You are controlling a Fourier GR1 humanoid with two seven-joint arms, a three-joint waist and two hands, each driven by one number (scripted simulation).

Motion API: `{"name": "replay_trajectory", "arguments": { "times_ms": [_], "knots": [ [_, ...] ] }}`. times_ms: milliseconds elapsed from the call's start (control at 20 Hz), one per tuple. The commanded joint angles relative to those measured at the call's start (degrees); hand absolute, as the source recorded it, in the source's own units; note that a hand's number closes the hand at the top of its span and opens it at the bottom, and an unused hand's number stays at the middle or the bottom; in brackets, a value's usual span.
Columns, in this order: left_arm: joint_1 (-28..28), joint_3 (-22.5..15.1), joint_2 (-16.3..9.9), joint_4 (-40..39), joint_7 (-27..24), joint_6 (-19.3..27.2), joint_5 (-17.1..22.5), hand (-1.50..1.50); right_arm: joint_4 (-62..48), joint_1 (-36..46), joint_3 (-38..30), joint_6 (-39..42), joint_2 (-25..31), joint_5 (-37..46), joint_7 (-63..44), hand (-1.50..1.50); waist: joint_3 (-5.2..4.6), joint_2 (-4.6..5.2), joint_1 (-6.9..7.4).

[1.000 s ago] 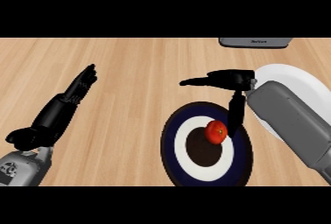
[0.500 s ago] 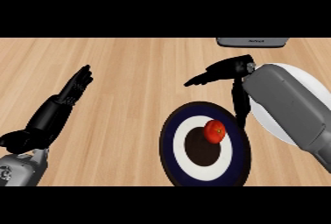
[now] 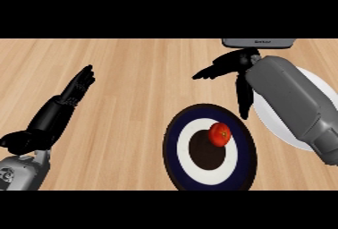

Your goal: Pick the tomato from the plate and place it in the plate

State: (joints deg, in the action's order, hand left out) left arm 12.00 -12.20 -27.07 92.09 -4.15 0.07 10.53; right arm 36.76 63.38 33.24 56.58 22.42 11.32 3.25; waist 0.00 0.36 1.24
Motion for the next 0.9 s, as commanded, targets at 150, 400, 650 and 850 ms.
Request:
{"name": "replay_trajectory", "arguments": {
  "times_ms": [150, 400, 650, 850],
  "knots": [
    [1.6, 1.5, 0.9, -1.7, 0.0, -1.5, -1.0, 0.00, -5.7, 1.2, 1.4, 4.1, -1.4, 4.5, 8.7, -1.50, 0.03, 0.31, 0.36],
    [-0.1, 0.5, 2.4, 1.9, 2.2, -0.8, -2.2, 0.00, -6.5, 0.1, 4.2, 3.6, -1.5, 8.1, 13.0, -1.50, 0.06, 0.33, 0.82],
    [1.2, 2.6, 2.7, -0.1, 2.0, -1.7, -2.5, 0.00, -4.1, -2.6, 7.1, 2.6, -3.6, 11.2, 13.4, -1.50, 0.02, 0.06, -0.15],
    [-4.2, -1.7, 6.4, 1.4, -1.8, 1.0, -7.3, 0.00, -3.3, -5.1, 9.3, 1.9, -4.1, 12.9, 14.1, -1.50, 0.02, -0.05, -0.07]
  ]
}}
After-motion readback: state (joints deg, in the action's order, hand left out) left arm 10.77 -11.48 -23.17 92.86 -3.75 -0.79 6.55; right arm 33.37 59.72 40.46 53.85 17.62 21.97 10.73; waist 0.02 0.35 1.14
